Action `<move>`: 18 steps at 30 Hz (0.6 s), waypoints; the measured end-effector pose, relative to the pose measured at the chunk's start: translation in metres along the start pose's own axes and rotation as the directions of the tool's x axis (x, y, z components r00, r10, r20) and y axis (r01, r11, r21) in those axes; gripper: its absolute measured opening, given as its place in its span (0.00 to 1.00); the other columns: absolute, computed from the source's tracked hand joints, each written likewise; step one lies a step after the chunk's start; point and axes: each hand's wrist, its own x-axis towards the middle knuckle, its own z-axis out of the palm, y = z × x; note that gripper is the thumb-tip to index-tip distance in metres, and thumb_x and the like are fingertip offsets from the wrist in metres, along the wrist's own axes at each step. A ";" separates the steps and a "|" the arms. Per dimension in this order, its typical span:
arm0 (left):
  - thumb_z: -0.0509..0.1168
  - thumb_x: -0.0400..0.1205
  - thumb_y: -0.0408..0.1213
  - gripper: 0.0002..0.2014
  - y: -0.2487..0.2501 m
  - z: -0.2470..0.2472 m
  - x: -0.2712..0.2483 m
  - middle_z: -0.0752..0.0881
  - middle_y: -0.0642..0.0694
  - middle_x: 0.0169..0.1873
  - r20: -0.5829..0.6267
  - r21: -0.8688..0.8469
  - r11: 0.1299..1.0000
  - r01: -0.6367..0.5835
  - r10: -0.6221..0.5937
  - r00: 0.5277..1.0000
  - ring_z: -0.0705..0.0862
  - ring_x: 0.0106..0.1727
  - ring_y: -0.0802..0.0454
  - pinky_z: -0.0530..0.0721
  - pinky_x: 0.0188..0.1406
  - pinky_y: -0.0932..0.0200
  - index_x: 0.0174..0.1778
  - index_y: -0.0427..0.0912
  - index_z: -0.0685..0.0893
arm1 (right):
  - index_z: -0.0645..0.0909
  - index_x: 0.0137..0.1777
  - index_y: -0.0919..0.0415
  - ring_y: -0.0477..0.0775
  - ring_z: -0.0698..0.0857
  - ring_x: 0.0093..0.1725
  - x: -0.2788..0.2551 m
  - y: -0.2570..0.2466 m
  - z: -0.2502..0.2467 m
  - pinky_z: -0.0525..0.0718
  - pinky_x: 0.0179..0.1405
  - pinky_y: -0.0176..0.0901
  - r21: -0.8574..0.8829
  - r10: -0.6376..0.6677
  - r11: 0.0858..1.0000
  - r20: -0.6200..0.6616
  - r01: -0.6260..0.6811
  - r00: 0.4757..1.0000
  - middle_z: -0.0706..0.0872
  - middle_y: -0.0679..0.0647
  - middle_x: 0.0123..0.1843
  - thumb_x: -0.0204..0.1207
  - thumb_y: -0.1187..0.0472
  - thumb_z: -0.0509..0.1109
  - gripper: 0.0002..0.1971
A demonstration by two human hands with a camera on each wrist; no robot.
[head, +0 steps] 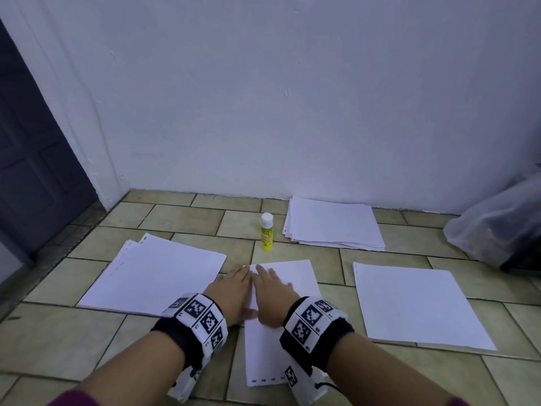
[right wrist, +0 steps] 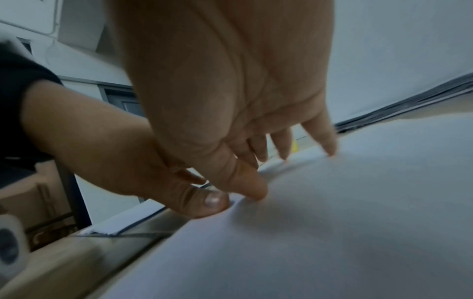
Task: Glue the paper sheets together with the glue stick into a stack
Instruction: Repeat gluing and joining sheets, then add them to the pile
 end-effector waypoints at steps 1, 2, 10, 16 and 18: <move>0.61 0.82 0.55 0.44 -0.001 0.001 0.000 0.48 0.44 0.85 -0.011 0.002 1.000 0.009 -0.009 1.000 0.44 0.85 0.50 0.54 0.83 0.49 0.85 0.37 0.47 | 0.44 0.85 0.61 0.56 0.45 0.85 0.002 -0.001 -0.002 0.55 0.79 0.65 0.021 -0.043 0.999 0.022 0.043 0.999 0.43 0.53 0.86 0.80 0.60 0.66 0.40; 0.61 0.82 0.56 0.44 -0.001 0.000 0.000 0.48 0.44 0.85 -0.021 0.003 1.000 0.020 -0.020 1.000 0.44 0.85 0.51 0.55 0.82 0.50 0.85 0.36 0.47 | 0.43 0.85 0.61 0.54 0.44 0.85 0.003 -0.001 -0.004 0.51 0.81 0.64 0.028 -0.066 0.997 0.035 0.065 0.997 0.43 0.53 0.86 0.81 0.59 0.65 0.40; 0.58 0.83 0.59 0.44 0.000 -0.006 -0.004 0.46 0.46 0.85 0.007 0.020 0.998 0.052 -0.052 0.999 0.44 0.85 0.51 0.51 0.82 0.49 0.85 0.37 0.45 | 0.53 0.84 0.57 0.58 0.68 0.77 -0.008 0.060 -0.023 0.59 0.79 0.51 0.163 0.134 0.978 -0.013 -0.130 0.991 0.65 0.54 0.82 0.82 0.60 0.54 0.29; 0.62 0.76 0.68 0.42 0.002 -0.022 -0.007 0.68 0.45 0.75 -0.019 0.066 0.996 0.068 -0.067 0.998 0.63 0.77 0.49 0.69 0.71 0.50 0.76 0.39 0.67 | 0.64 0.78 0.57 0.61 0.65 0.75 -0.010 0.052 -0.016 0.69 0.70 0.53 -0.072 0.162 0.983 -0.093 -0.169 0.982 0.69 0.58 0.75 0.76 0.40 0.66 0.35; 0.63 0.75 0.68 0.37 0.003 -0.028 -0.006 0.73 0.45 0.66 -0.040 0.060 0.993 0.104 -0.102 0.994 0.68 0.71 0.48 0.73 0.59 0.54 0.68 0.39 0.73 | 0.70 0.73 0.58 0.65 0.64 0.73 -0.014 0.039 -0.013 0.71 0.63 0.52 -0.250 0.160 0.949 -0.139 -0.191 0.977 0.68 0.62 0.71 0.79 0.46 0.66 0.27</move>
